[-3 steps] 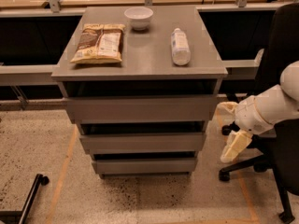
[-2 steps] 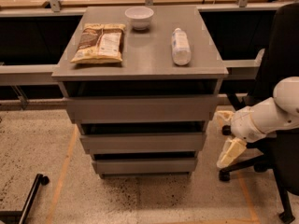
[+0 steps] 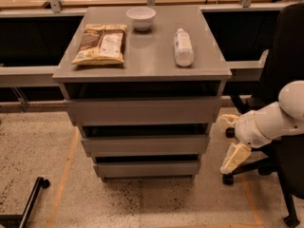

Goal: Open bottom drawer

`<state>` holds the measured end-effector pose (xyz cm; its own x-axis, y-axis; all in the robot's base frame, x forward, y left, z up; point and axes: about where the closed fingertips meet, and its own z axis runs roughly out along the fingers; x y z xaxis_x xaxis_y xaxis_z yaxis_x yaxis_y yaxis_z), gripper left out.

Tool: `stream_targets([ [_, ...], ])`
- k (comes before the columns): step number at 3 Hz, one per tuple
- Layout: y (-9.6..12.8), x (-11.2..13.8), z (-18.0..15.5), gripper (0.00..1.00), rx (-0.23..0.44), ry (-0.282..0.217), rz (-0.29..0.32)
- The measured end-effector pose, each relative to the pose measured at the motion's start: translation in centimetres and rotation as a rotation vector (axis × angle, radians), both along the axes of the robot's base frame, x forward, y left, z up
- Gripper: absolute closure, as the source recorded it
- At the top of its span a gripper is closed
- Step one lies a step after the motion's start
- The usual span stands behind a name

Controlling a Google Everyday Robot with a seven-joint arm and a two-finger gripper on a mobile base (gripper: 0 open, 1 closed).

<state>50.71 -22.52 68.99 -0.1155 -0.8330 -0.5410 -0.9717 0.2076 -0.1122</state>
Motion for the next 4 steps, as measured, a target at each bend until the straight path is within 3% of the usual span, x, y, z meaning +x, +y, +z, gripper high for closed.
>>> stream_targets([
  [2,2.4,1.6,-4.6,0.0,0.093,-0.069,0.023],
  [3,3.6,2.9,-7.9,0.0,0.115,-0.073,0.042],
  [4,4.6,3.2,-11.4,0.0,0.111,-0.044,0.061],
])
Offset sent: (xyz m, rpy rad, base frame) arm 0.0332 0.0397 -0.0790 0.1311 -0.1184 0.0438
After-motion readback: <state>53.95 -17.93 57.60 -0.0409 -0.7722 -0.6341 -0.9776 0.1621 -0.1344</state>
